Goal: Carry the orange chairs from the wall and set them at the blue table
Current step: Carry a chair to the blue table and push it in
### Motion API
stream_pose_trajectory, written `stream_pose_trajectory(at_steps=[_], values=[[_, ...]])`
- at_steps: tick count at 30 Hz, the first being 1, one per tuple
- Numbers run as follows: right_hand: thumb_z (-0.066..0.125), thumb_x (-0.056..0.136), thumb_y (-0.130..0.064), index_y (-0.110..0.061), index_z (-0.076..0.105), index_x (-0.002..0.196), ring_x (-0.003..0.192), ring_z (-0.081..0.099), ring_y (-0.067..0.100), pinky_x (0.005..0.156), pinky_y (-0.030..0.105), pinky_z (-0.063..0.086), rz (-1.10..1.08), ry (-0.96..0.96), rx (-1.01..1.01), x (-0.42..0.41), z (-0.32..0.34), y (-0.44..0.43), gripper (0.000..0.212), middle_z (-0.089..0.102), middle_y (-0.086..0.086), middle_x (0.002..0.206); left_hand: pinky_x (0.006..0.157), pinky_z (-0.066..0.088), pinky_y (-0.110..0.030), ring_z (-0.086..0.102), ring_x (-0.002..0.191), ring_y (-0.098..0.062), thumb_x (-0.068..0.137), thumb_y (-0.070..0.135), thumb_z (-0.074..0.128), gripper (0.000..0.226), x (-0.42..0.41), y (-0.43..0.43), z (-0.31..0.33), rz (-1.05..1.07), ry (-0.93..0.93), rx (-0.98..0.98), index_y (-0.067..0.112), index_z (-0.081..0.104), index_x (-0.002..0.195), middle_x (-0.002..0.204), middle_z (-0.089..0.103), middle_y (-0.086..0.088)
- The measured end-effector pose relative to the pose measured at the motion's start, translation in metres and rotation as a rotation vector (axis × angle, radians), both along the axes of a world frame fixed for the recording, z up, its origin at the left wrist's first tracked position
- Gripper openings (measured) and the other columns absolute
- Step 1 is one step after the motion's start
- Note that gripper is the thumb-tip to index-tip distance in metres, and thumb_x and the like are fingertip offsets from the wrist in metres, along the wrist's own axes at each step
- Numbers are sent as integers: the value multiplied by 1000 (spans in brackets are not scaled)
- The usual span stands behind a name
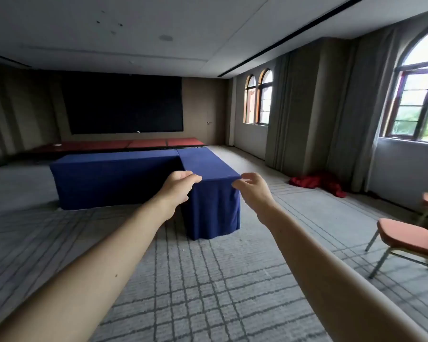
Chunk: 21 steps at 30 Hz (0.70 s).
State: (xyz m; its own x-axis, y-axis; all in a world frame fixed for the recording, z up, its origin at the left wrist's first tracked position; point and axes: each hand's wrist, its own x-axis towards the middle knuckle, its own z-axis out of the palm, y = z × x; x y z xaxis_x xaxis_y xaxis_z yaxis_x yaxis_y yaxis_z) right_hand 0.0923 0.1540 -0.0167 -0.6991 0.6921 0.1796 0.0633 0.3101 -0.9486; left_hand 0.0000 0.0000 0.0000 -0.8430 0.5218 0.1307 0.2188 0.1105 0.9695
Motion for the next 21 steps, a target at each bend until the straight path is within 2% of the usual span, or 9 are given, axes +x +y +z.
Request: stream_pose_trajectory(at_steps=[1, 3, 5, 7, 9, 12, 14, 16, 21], values=[[60, 90, -18, -7, 49, 135, 84, 58, 15, 73, 29, 47, -24, -6, 5, 10, -2, 5, 47, 63, 5, 108, 95, 44, -35, 49, 100, -17, 93, 24, 58, 15, 4, 11, -4, -22, -5, 1, 23, 53, 107, 109, 52, -3], [60, 91, -16, -6, 50, 133, 89, 57, 16, 72, 28, 45, -66, -5, -21, 25, -10, 17, 44, 61, 9, 115, 92, 45, -34, 50, 99, -16, 92, 24, 59, 21, 10, 28, -12, -56, -22, -9, 21, 54, 113, 110, 54, -4], [61, 91, -15, -6, 49, 133, 97, 58, 19, 76, 27, 43, -106, -9, -71, 45, -22, 32, 45, 59, 11, 122, 84, 43, -31, 47, 94, -17, 92, 23, 58, 5, 22, 50, -22, -115, -40, -28, 24, 54, 95, 102, 51, -3], [63, 90, -16, -7, 48, 135, 105, 55, 21, 82, 28, 41, -154, -21, -97, 67, -35, 49, 48, 56, 14, 130, 79, 37, -31, 42, 92, -16, 93, 20, 56, 24, 36, 75, -34, -179, -51, -44, 29, 43, 75, 94, 43, -2], [63, 90, -16, -7, 46, 137, 102, 53, 20, 81, 27, 40, -193, -42, -104, 91, -47, 69, 50, 54, 15, 132, 77, 37, -31, 41, 88, -16, 93, 20, 56, 29, 52, 103, -44, -227, -42, -65, 29, 39, 71, 91, 41, -1], [62, 90, -18, -7, 45, 136, 89, 54, 14, 73, 27, 43, -246, -69, -130, 127, -63, 104, 50, 57, 13, 122, 77, 45, -29, 49, 84, -13, 93, 23, 58, 8, 76, 150, -57, -279, -63, -101, 24, 52, 87, 93, 50, -1], [62, 90, -18, -7, 46, 134, 76, 50, 8, 65, 24, 41, -292, -74, -143, 151, -72, 132, 48, 59, 4, 98, 95, 49, -36, 55, 105, -16, 91, 28, 59, 23, 93, 186, -67, -322, -70, -141, 19, 54, 112, 112, 57, -2], [62, 90, -18, -7, 46, 133, 72, 49, 7, 61, 24, 39, -337, -80, -154, 173, -80, 163, 48, 55, -1, 87, 100, 46, -39, 54, 117, -22, 91, 30, 59, 27, 115, 221, -75, -366, -72, -172, 19, 51, 115, 121, 57, -5], [63, 89, -20, -8, 48, 132, 76, 52, 11, 61, 25, 41, -416, -152, -128, 234, -95, 248, 48, 59, 8, 106, 99, 47, -39, 55, 115, -22, 92, 28, 58, 19, 171, 320, -95, -466, -102, -188, 19, 51, 108, 121, 58, -8]])
